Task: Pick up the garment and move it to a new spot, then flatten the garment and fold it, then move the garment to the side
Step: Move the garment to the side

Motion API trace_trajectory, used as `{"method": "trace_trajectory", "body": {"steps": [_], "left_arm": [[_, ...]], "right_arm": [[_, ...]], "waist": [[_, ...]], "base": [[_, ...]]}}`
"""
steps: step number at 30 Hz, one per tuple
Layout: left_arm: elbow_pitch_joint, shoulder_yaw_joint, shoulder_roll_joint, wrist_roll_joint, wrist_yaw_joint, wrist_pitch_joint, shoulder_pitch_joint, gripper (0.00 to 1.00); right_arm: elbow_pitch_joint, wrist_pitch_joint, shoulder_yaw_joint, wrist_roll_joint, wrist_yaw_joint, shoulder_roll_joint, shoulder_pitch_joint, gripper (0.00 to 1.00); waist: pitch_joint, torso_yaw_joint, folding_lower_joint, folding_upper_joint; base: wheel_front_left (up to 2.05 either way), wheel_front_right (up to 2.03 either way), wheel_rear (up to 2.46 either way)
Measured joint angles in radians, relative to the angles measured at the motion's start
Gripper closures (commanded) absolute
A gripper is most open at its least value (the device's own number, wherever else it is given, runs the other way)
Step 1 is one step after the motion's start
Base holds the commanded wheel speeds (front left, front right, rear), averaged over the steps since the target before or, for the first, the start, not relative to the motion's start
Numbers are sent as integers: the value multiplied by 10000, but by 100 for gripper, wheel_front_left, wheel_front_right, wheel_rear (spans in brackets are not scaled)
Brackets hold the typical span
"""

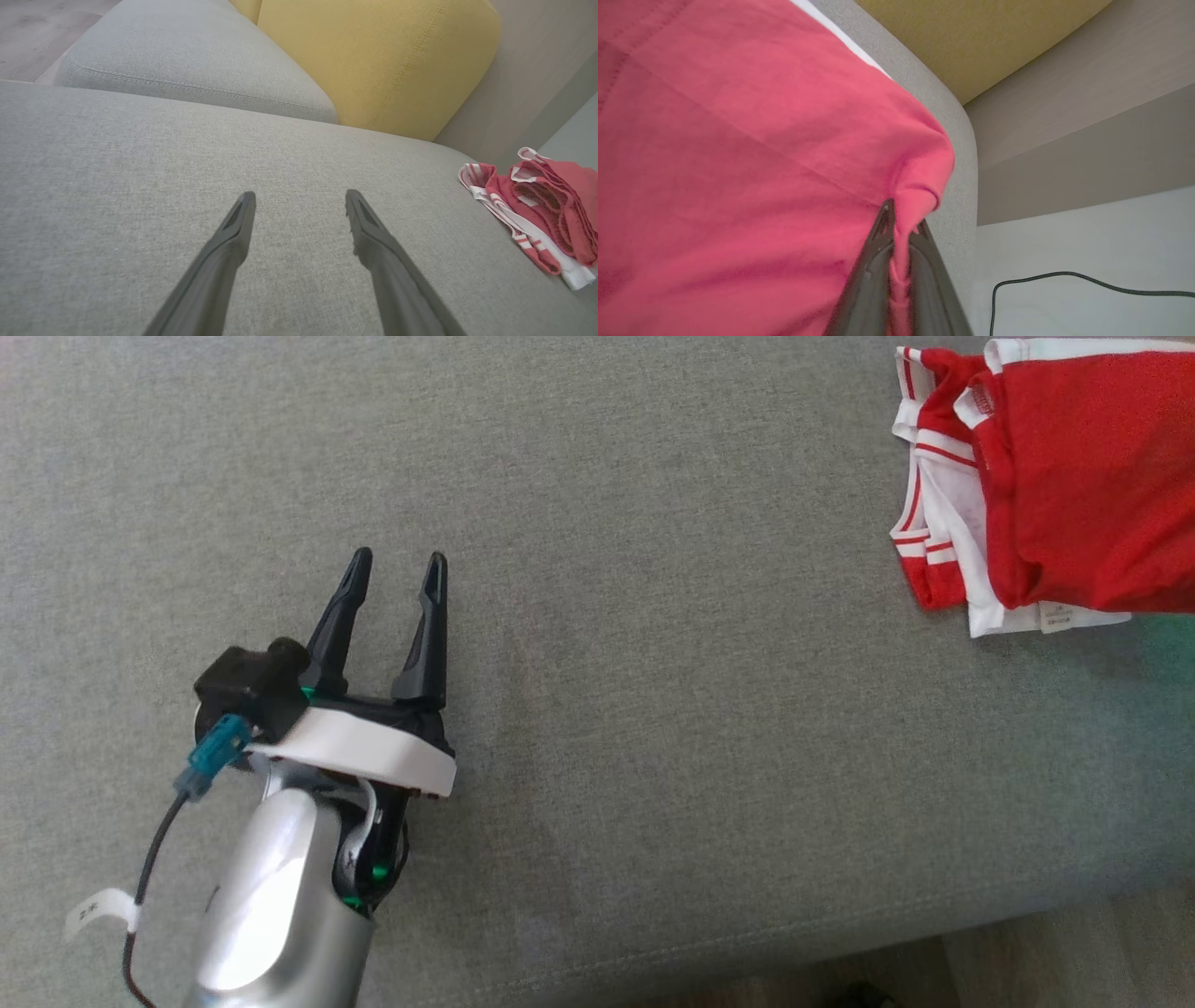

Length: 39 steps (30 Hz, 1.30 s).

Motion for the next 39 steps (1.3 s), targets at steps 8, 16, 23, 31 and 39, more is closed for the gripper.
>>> {"method": "trace_trajectory", "body": {"steps": [8,16,23,31,39], "left_arm": [[10,-10,-2,0,0,-2,-77,0],[119,8,-2,-19,0,-2,-71,0],[77,31,-2,-148,29,0,53,0],[-261,305,0,-194,203,-2,672,0],[-326,291,4,-194,364,-2,1568,0]], "right_arm": [[-12,15,-807,-88,0,575,301,0],[-606,13,-1262,-77,0,1058,442,0],[-1791,-587,-1522,274,0,2497,357,0],[-2462,-2209,-1839,301,0,5114,1067,0],[-2209,-3601,-2082,-504,0,6665,3382,0]], "waist": [[-1,30,0,0],[-350,25,0,0],[-969,123,0,0],[-1923,401,-1,0],[-2815,856,-1,0]], "base": [[0,0,0],[0,0,0],[0,0,0],[0,0,0],[0,0,0]]}}
